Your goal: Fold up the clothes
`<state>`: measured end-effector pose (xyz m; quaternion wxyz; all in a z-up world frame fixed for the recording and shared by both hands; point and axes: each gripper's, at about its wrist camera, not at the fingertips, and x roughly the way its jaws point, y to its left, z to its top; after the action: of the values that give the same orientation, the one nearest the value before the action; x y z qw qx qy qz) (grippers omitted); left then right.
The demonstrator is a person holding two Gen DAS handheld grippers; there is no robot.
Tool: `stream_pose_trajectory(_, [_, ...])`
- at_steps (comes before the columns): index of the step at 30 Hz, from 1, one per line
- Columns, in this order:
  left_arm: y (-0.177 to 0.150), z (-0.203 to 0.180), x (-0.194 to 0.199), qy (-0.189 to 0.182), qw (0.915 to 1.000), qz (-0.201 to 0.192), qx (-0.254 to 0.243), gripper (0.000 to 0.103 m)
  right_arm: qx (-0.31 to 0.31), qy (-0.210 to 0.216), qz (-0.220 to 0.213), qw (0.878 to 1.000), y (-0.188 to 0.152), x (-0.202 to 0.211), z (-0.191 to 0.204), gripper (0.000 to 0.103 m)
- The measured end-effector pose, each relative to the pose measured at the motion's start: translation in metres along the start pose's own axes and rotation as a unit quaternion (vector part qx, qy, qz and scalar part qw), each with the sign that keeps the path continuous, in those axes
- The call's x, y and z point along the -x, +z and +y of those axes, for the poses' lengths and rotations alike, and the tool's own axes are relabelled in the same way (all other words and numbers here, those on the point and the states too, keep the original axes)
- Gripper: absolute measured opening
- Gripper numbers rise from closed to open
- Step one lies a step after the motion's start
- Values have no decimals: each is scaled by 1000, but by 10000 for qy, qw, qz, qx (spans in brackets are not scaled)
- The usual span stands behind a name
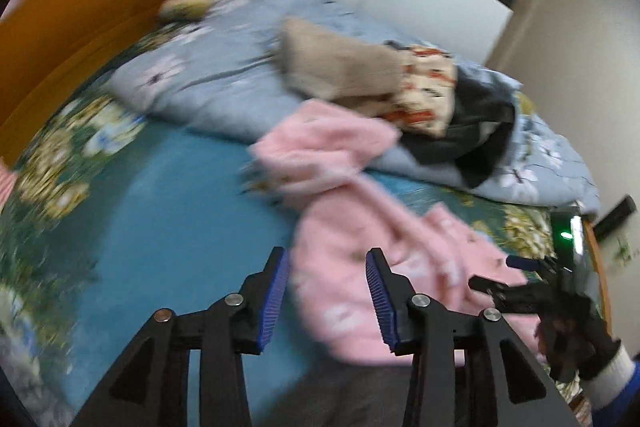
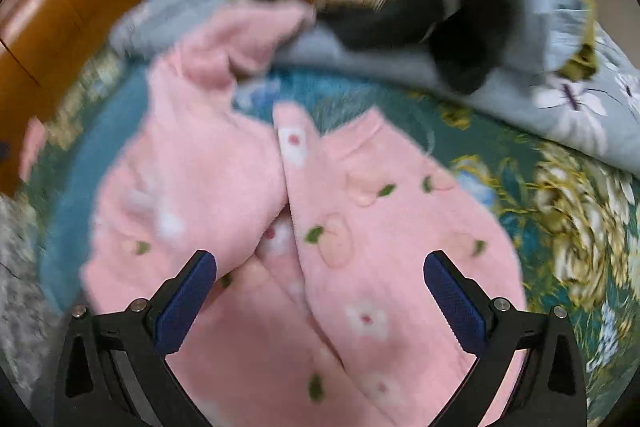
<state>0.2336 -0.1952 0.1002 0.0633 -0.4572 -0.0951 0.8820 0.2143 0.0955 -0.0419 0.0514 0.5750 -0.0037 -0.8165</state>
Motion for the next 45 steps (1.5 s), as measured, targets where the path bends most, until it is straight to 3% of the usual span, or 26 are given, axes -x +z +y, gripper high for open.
stream_pose_trajectory(2, [-10, 22, 10, 149, 9997, 19, 168, 48, 102, -312, 261, 9991, 1, -24, 5, 102])
stream_pose_trajectory(3, [-15, 32, 13, 208, 9995, 22, 247, 50, 144, -502, 393, 9979, -1, -35, 5, 96])
stream_pose_trajectory(4, [-20, 39, 15, 253, 9991, 33, 330, 51, 90, -535, 447, 9975, -2, -40, 2, 90])
stream_pose_trajectory(5, [-22, 43, 16, 275, 9987, 55, 418, 52, 33, -565, 499, 9971, -4, -45, 0, 75])
stream_pose_trajectory(6, [-24, 47, 17, 298, 9982, 78, 507, 52, -23, -596, 552, 9967, -6, -49, -2, 68])
stream_pose_trajectory(10, [-26, 53, 12, 266, 9956, 201, 872, 52, -108, -454, 695, 9965, -6, -57, -8, 65])
stream_pose_trajectory(12, [-25, 49, 12, 186, 9954, 199, 920, 52, -81, -355, 646, 9972, -3, -54, -11, 47])
stream_pose_trajectory(16, [-20, 35, 6, 136, 9969, 297, 711, 52, -272, 61, 537, 9982, 1, -47, -24, 43])
stream_pose_trajectory(20, [-18, 14, 0, 102, 9982, 445, 382, 53, -875, 490, 533, 9935, -1, -41, -57, 11])
stream_pose_trajectory(26, [-16, -14, -7, 143, 9983, 563, -23, 56, -1840, 637, -246, 9806, -17, 9, -136, 6])
stream_pose_trajectory(29, [-16, -26, -13, 107, 9978, 639, -127, 56, -2250, 480, -690, 9707, -37, 44, -182, 6])
stream_pose_trajectory(31, [-16, -35, -18, 85, 9972, 706, -251, 56, -2508, 340, -929, 9630, -57, 65, -202, 6])
stream_pose_trajectory(35, [-15, -52, -26, 94, 9957, 786, -481, 56, -3405, -161, -1551, 9272, -106, 112, -267, 5])
stream_pose_trajectory(37, [-13, -58, -28, 94, 9953, 800, -541, 56, -3890, -479, -1849, 9012, -139, 139, -299, 5])
stream_pose_trajectory(38, [-13, -59, -30, 88, 9951, 815, -554, 56, -4220, -684, -1999, 8816, -162, 152, -318, 5])
stream_pose_trajectory(41, [-12, -61, -35, 89, 9943, 888, -580, 58, -5032, -864, -2052, 8350, -221, 165, -356, 5])
stream_pose_trajectory(43, [-13, -62, -39, 92, 9939, 934, -571, 58, -5237, -933, -1858, 8261, -246, 159, -366, 5])
stream_pose_trajectory(45, [-14, -64, -43, 97, 9937, 975, -552, 58, -5314, -927, -1601, 8267, -265, 145, -367, 5])
